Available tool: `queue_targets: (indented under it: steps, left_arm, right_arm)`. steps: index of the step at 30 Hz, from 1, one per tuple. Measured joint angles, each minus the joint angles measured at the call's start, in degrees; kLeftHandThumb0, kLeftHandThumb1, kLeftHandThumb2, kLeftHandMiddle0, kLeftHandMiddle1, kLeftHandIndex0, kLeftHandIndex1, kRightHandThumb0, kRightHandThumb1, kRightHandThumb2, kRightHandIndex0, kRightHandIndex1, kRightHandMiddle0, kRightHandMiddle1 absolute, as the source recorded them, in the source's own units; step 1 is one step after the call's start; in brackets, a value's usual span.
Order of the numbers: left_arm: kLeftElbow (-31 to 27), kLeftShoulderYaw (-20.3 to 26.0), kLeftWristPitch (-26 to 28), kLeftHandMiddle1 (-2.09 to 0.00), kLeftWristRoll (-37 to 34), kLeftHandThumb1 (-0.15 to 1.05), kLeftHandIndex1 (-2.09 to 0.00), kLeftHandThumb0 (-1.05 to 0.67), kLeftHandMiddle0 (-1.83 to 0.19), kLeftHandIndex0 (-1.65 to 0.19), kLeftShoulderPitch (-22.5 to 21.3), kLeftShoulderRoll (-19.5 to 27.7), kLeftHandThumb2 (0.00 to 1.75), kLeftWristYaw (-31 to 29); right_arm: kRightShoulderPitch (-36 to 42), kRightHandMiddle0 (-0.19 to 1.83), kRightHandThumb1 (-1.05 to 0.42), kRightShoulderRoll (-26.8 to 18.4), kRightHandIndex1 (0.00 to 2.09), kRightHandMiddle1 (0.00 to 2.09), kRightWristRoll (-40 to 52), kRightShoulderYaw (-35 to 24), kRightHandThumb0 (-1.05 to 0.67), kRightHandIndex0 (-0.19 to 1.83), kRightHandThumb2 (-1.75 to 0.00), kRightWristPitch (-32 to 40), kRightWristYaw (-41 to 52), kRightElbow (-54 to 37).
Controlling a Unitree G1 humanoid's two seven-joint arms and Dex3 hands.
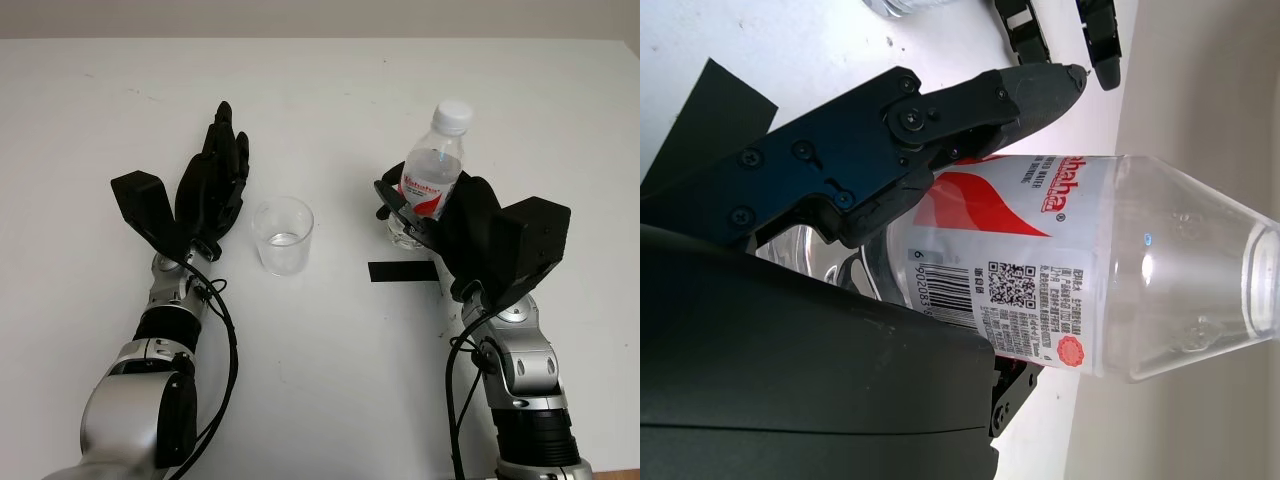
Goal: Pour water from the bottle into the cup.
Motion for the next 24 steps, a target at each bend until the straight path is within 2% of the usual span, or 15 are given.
queue_targets:
  steps: [4, 9, 16, 24]
  left_arm:
    - [0.0, 0.0, 0.0, 0.0, 0.0, 1.05, 0.0, -0.83, 0.19, 0.19, 0.0, 0.0, 0.66, -0.2]
    - [0.0, 0.0, 0.0, 0.0, 0.0, 1.05, 0.0, -0.83, 0.19, 0.19, 0.1, 0.1, 0.67, -0.2]
    - [0.0, 0.0, 0.0, 0.0, 0.2, 1.05, 0.0, -0.83, 0.19, 0.19, 0.1, 0.6, 0.67, -0.1]
    - [0.1, 0.0, 0.0, 0.0, 0.2, 1.05, 0.0, -0.83, 0.19, 0.19, 0.1, 0.7, 0.66, -0.5]
  right_arm:
    - [0.8, 1.0, -1.05, 0.5, 2.09, 2.09, 1.1, -0.6, -0.44, 1.38, -0.35, -0.3, 0.9, 0.0]
    - [2.5, 1.03, -1.05, 0.8, 2.09, 2.09, 1.5, -0.9, -0.45, 1.39, -0.36, -3.4, 1.2, 0.7]
    - [3.3, 1.14, -1.05, 1.4, 2.09, 2.09, 1.0, -1.0, -0.46, 1.42, -0.36, -3.6, 0.6, 0.7]
    - [3.9, 1.16, -1.05, 1.9, 2.09, 2.09, 0.7, -1.0, -0.44, 1.39, -0.37, -4.8, 0.0, 0.8]
